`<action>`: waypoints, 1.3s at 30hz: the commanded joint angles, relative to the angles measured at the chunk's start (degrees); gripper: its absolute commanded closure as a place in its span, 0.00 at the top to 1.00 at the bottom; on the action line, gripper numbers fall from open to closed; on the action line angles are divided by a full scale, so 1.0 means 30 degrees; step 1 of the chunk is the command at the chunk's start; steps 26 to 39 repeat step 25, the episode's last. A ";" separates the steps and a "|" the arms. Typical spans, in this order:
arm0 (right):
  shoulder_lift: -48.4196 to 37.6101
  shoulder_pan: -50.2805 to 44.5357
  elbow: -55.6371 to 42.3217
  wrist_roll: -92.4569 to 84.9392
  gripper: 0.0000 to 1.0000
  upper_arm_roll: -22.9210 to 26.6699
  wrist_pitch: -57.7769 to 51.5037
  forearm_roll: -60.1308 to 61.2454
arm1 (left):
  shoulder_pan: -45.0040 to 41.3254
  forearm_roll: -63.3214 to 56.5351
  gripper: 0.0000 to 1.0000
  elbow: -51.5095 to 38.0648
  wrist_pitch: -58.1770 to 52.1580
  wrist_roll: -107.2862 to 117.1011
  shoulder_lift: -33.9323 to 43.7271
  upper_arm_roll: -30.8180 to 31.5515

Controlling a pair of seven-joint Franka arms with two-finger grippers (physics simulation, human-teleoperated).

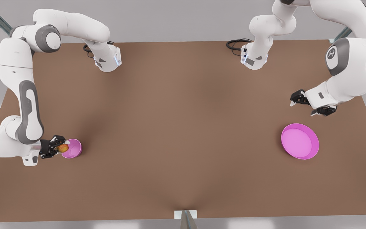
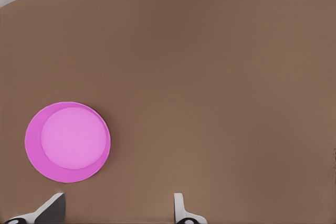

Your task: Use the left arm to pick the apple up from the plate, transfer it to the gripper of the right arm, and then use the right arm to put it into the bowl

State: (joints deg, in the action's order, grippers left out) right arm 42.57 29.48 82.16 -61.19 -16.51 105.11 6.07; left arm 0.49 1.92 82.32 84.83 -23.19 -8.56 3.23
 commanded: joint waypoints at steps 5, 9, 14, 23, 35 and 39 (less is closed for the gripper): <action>0.0078 0.0192 0.0066 0.0828 1.00 -0.0035 0.0295 -0.0178 | 0.0014 -0.0053 1.00 -0.0049 -0.0298 0.7056 -0.0018 0.0007; -0.0506 -0.0188 -0.2887 0.0594 1.00 -0.0880 -0.0027 -0.1434 | 0.0013 -0.0053 1.00 -0.0049 -0.0298 0.7056 -0.0018 0.0007; -0.5220 -0.3346 -0.5414 0.9693 1.00 -0.2203 -0.0405 -0.4952 | -0.0016 -0.0053 1.00 -0.0078 -0.0298 0.7056 -0.0048 0.0007; -1.1612 -0.9475 0.1444 2.1482 1.00 0.4447 -0.2195 -0.2406 | -0.0191 -0.0492 1.00 -0.0283 -0.0211 0.7056 -0.0136 0.0036; -1.1554 -0.9387 0.0798 2.1482 1.00 0.4477 -0.2225 -0.2053 | -0.0191 -0.0492 1.00 -0.0283 -0.0211 0.7027 -0.0165 0.0036; -1.1554 -0.9387 0.0798 2.1482 1.00 0.4477 -0.2225 -0.2053 | -0.0191 -0.0492 1.00 -0.0283 -0.0211 0.7027 -0.0165 0.0036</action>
